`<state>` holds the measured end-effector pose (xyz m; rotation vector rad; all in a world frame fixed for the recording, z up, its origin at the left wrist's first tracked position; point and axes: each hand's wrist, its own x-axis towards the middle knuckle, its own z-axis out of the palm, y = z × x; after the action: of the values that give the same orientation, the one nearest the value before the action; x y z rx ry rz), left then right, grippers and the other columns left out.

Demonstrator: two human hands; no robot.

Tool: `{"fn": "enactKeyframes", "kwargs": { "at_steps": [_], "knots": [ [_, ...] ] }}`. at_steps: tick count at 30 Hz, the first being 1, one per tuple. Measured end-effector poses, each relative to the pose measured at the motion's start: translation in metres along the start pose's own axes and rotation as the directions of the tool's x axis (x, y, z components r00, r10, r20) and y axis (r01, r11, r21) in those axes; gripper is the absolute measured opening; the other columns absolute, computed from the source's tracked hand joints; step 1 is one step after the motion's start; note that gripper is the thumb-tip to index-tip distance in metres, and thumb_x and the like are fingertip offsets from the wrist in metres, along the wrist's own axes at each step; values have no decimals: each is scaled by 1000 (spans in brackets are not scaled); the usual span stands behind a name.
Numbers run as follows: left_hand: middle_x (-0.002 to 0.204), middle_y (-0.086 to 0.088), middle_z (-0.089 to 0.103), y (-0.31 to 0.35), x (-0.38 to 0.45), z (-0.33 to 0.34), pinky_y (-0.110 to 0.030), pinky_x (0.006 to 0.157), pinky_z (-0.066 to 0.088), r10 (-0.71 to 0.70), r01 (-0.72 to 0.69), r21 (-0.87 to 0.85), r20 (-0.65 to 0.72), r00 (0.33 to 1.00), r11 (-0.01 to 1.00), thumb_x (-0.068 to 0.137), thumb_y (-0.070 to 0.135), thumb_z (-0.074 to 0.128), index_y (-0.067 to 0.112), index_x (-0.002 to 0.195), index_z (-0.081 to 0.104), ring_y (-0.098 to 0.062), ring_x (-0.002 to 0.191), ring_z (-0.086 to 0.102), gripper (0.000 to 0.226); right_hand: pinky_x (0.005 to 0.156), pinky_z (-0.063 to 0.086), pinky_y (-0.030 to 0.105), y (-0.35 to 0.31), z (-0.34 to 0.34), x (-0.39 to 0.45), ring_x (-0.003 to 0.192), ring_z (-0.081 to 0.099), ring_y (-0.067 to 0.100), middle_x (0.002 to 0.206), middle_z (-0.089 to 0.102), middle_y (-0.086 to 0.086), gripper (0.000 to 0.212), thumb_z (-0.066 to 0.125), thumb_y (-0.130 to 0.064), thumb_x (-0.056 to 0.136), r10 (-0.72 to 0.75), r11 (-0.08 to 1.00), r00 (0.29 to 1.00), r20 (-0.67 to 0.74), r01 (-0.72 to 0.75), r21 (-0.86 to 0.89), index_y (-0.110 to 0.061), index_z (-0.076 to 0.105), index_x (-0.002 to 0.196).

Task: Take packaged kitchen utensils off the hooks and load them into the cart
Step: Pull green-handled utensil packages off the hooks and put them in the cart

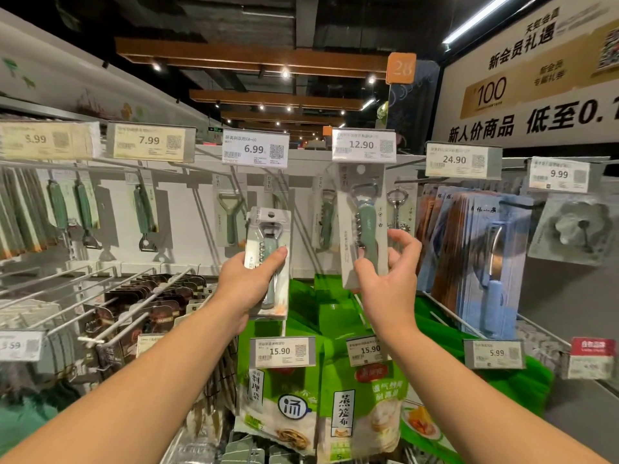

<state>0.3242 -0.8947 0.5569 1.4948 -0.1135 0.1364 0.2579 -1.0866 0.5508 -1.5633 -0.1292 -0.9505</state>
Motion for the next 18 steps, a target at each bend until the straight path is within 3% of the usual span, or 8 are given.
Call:
{"fn": "enactKeyframes", "kwargs": {
  "at_steps": [3,7,12,14,15,17,18],
  "knots": [
    [102,-5,81,-2,1,1,-52,93,61,-7,7,2,5,1000,1000,87,42,84,19,113,71,-28,98,77,37,82,61,48,2,0,-1,88,72,14,103,69,-3,60,70,-4,87,-25,999,1000,10,25,-24,-38,36,123],
    [102,-5,81,-3,4,1,-56,94,60,-11,11,3,0,1000,1000,86,44,85,21,114,71,-29,99,76,39,97,51,58,2,6,1,119,61,25,123,61,0,56,73,-24,81,-29,998,999,-34,27,-59,-55,40,115],
    [100,-4,81,-3,6,1,-48,91,62,1,-1,12,5,1000,1000,88,43,83,18,113,72,-27,97,76,37,109,46,41,12,10,11,116,53,-8,119,58,-21,41,74,-14,86,16,999,999,-29,-17,-30,-40,55,111],
    [100,-3,81,-3,7,2,-46,91,61,-2,2,23,3,1000,1000,88,44,83,18,113,72,-26,98,76,38,101,53,45,16,16,18,117,59,5,120,58,-23,41,75,-20,84,67,998,998,-15,-67,-13,-44,57,111],
    [101,-3,80,-3,9,2,-45,91,61,-4,4,20,5,1000,1000,88,44,83,18,113,72,-26,98,76,38,91,58,42,19,19,23,114,63,15,122,59,-21,40,75,-21,85,111,994,994,-11,-110,18,-45,58,112],
    [101,-3,80,-3,10,3,-44,91,60,-7,7,17,1,1000,1000,88,44,83,18,113,71,-26,98,75,38,67,58,29,26,23,34,98,68,21,127,58,-13,40,74,-16,88,194,978,981,-5,-193,81,-37,60,119],
    [101,-3,80,-3,11,3,-44,92,60,-10,10,21,-2,1000,1000,87,45,83,18,113,71,-26,99,75,39,63,56,26,30,25,39,94,68,21,128,58,-11,41,73,-13,89,212,973,977,-2,-211,92,-33,61,123]
  ]
}}
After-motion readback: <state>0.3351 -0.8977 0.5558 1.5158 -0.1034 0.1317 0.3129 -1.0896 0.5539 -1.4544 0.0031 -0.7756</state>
